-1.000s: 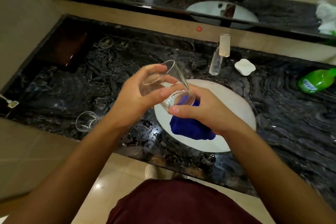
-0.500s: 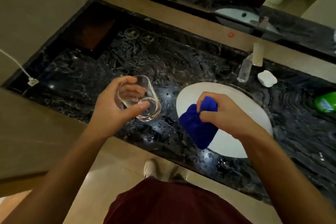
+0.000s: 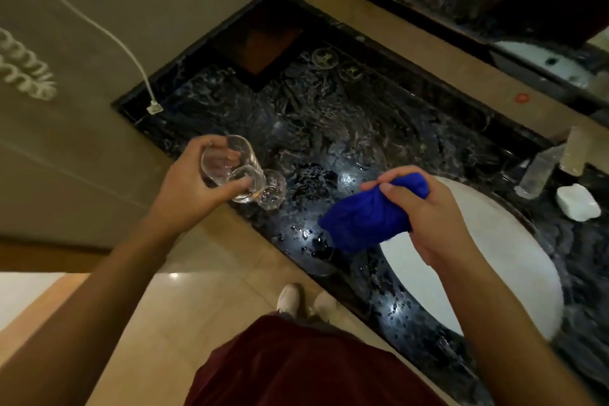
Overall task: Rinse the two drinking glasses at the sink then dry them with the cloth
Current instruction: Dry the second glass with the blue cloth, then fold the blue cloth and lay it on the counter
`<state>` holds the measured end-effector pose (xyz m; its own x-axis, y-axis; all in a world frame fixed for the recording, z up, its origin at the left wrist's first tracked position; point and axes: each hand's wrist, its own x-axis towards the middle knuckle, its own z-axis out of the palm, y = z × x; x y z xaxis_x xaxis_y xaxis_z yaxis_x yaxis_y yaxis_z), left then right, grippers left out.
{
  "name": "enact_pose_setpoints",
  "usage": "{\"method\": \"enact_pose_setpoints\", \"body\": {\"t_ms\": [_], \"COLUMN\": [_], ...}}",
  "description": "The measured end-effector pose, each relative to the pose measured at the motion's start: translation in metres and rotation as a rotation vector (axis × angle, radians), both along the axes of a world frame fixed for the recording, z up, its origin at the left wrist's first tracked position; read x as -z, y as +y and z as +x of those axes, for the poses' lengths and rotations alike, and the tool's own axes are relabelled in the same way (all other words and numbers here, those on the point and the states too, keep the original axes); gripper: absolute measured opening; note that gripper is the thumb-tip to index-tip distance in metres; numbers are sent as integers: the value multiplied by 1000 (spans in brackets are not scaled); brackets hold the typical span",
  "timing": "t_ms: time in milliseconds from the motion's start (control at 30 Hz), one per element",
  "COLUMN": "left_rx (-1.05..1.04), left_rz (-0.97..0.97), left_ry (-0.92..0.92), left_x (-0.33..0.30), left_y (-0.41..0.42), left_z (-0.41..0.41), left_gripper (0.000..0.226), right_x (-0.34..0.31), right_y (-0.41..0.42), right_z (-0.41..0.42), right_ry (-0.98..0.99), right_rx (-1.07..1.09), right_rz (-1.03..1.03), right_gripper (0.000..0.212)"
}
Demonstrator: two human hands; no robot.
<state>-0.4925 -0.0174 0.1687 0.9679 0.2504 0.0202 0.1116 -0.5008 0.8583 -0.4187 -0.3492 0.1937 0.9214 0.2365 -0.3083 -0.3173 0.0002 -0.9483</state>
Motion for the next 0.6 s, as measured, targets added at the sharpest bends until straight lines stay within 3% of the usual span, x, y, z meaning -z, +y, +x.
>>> {"method": "enact_pose_setpoints", "body": {"t_ms": [167,367,600], "left_rx": [-66,-35,-9], "left_rz": [62,92,137], "left_ry": [99,228,251], "left_x": [45,100,143], "left_y": [41,52,60], "left_z": [19,43,51], "left_gripper": [83,83,80], "right_x": [-4,2,10], "right_y": [26,44,57], "right_z": [13,22,28], "right_ry": [44,68,88], "right_rx": [18,75,141], "right_rz": [95,87,18], "right_gripper": [15,17,16]}}
